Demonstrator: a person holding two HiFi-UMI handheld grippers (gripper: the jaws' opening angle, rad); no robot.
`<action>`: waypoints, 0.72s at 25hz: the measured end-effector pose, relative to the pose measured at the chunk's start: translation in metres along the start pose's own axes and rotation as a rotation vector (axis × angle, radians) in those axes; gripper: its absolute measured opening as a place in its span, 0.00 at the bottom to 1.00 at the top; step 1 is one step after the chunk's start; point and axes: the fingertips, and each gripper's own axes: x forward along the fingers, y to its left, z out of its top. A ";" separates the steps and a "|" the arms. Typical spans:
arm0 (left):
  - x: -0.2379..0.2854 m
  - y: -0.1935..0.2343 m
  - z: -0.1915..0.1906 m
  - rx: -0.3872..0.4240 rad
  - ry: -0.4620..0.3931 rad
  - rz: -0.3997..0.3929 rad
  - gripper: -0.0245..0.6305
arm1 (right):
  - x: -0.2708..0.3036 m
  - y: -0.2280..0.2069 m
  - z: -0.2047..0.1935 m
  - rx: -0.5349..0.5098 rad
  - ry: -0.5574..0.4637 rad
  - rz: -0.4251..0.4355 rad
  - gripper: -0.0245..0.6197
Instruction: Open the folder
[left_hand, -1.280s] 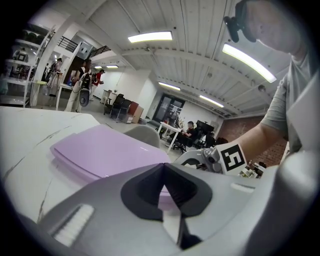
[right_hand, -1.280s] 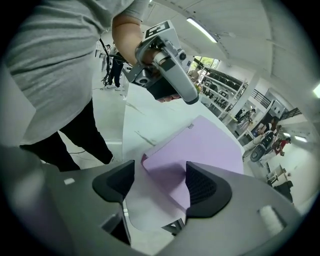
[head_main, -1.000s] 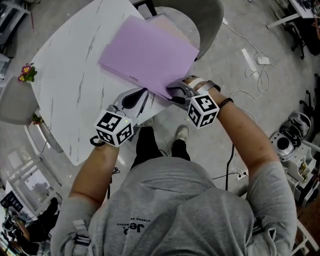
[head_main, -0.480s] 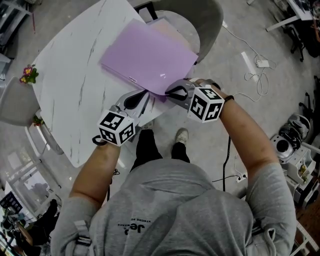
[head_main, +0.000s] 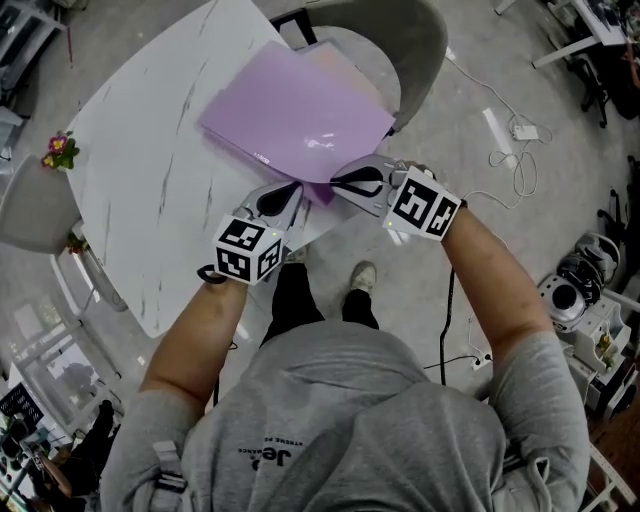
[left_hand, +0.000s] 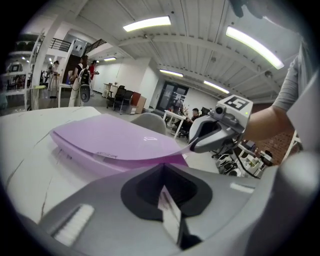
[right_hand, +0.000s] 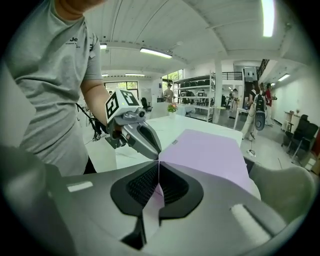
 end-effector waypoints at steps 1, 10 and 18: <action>0.003 0.001 -0.003 0.010 0.017 0.010 0.11 | 0.000 0.000 0.000 0.002 -0.002 0.000 0.05; 0.022 0.008 -0.024 0.026 0.172 0.063 0.11 | -0.008 -0.011 0.022 0.083 -0.111 -0.003 0.05; 0.024 0.012 -0.023 0.017 0.214 0.065 0.11 | -0.068 -0.057 0.062 0.341 -0.389 -0.098 0.05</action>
